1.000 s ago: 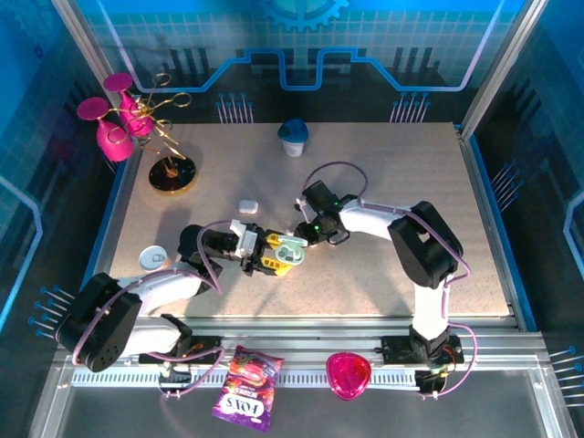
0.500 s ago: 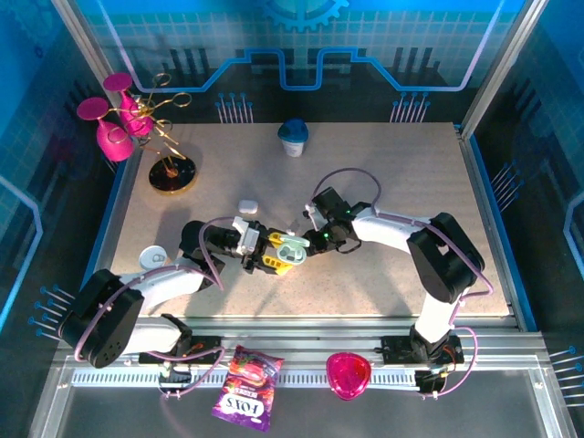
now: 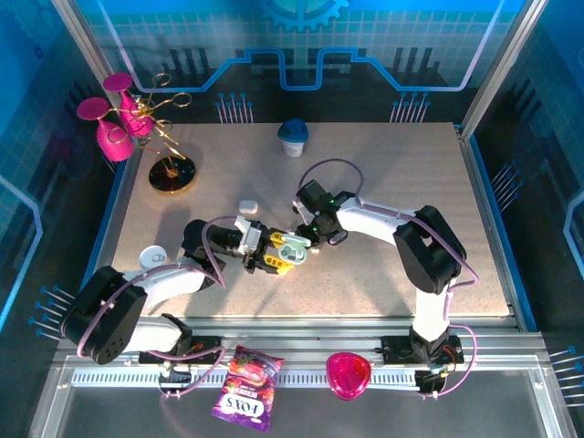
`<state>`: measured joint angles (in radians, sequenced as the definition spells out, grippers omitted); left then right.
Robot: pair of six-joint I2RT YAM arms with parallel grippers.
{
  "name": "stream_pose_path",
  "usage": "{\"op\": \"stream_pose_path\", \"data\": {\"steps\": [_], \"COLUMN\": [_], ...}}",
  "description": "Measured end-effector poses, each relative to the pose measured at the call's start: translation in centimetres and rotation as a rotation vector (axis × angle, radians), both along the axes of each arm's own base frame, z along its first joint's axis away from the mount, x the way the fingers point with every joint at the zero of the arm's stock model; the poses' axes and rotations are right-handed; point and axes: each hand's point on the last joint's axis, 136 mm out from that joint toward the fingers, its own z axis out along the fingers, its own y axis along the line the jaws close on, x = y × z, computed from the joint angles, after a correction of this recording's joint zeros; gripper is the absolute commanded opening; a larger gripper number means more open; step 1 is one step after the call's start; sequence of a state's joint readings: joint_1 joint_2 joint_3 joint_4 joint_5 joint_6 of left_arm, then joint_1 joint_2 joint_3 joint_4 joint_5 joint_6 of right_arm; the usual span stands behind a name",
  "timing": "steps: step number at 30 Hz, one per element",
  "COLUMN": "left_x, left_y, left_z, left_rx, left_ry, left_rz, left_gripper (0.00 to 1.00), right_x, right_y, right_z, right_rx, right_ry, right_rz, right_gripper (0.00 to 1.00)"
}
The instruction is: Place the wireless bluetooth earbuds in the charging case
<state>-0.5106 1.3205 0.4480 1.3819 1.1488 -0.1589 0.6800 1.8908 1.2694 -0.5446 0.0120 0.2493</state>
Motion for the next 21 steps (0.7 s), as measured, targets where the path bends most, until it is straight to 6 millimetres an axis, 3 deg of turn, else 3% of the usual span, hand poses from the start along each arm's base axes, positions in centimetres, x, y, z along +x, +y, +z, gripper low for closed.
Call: {"op": "stream_pose_path", "data": {"steps": [6,12,21], "left_x": [0.0,0.1,0.2], "left_y": [0.0,0.0,0.0], "left_z": [-0.1,-0.1,0.0], "left_rx": [0.001,0.001,-0.001], "left_ry": [0.002,0.002,0.003], "left_rz": [0.000,0.000,0.007], "left_gripper": [0.23,0.23,0.24], "right_x": [-0.3,-0.2,-1.2], "right_y": [-0.9,-0.3,-1.0], "right_z": [-1.1,-1.3,-1.8], "right_rx": [-0.077,-0.156,-0.224], "right_ry": [0.035,0.034,0.065], "right_rz": [-0.016,-0.018,-0.009], "right_gripper": [0.38,0.30,0.29]}}
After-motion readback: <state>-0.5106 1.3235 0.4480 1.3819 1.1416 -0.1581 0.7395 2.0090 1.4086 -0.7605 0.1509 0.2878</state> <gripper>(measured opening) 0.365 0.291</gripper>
